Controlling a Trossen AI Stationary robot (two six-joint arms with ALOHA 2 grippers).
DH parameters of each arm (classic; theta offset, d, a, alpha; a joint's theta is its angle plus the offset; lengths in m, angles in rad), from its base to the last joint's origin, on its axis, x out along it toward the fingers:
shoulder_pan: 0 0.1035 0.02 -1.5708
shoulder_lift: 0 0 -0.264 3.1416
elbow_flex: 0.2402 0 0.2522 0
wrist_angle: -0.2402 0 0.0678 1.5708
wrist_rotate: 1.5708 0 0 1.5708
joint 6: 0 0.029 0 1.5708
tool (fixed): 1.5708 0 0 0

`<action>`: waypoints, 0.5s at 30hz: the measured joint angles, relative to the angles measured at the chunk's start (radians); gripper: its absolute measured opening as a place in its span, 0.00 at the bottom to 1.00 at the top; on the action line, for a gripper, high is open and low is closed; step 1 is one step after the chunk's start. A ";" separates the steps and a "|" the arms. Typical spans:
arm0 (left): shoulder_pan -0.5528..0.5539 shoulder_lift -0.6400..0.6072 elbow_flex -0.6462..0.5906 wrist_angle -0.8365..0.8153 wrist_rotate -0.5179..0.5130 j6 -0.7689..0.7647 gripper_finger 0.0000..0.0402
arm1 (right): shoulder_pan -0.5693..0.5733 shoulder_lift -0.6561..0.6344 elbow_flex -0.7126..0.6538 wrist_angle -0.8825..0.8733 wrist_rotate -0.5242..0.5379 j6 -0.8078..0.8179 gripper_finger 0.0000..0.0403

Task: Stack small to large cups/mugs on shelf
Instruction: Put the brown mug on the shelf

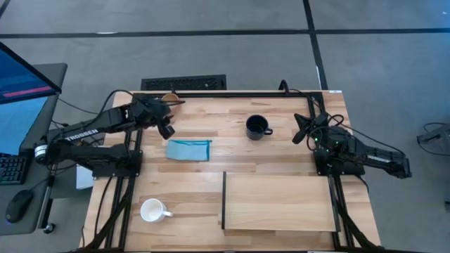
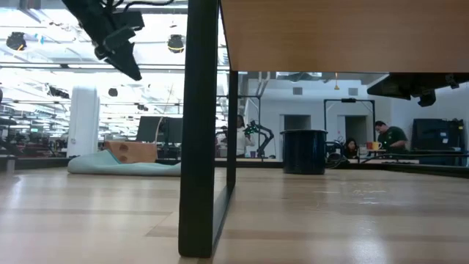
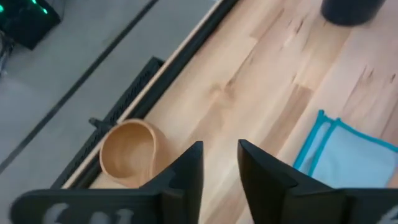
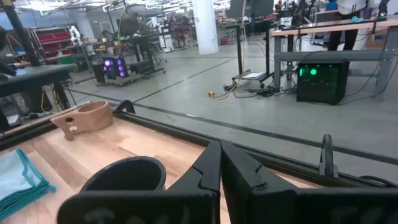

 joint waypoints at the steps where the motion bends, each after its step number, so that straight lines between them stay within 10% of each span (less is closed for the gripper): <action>1: 0.000 0.000 0.000 -0.012 0.002 0.000 0.29 | 0.000 0.000 0.000 0.000 0.000 0.000 0.08; 15: -0.002 0.000 0.000 -0.039 0.022 -0.119 0.49 | 0.000 0.000 0.000 0.000 0.000 0.000 0.08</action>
